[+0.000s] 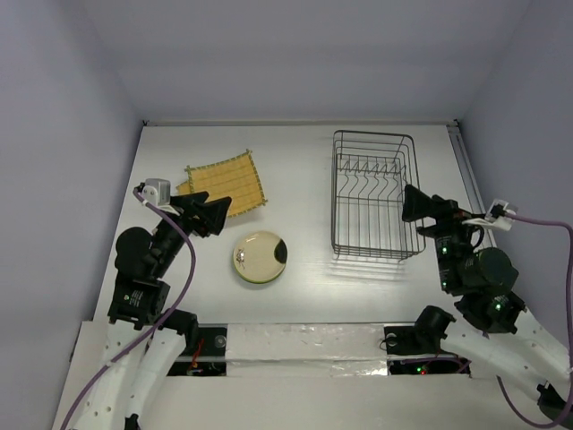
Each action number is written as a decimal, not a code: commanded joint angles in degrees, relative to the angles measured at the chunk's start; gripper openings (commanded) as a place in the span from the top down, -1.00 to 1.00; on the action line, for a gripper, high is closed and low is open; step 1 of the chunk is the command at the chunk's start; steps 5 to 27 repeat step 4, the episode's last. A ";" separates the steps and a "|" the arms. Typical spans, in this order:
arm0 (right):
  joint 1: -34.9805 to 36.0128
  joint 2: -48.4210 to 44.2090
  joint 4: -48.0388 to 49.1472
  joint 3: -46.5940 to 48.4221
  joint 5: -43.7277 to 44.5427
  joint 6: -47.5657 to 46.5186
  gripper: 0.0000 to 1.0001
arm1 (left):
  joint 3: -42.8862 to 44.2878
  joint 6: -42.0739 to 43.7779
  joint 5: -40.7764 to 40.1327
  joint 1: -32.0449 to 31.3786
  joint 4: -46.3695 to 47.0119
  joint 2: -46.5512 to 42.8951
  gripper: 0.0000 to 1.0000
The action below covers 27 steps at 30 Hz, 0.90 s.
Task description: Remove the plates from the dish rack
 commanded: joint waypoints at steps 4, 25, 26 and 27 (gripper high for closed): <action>0.32 -2.37 1.95 -0.62 0.74 -0.46 -1.00 | -0.09 -0.25 0.56 0.38 4.39 -0.44 -0.30; 0.32 -2.37 1.95 -0.62 0.74 -0.46 -1.00 | -0.09 -0.25 0.56 0.38 4.39 -0.44 -0.30; 0.32 -2.37 1.95 -0.62 0.74 -0.46 -1.00 | -0.09 -0.25 0.56 0.38 4.39 -0.44 -0.30; 0.32 -2.37 1.95 -0.62 0.74 -0.46 -1.00 | -0.09 -0.25 0.56 0.38 4.39 -0.44 -0.30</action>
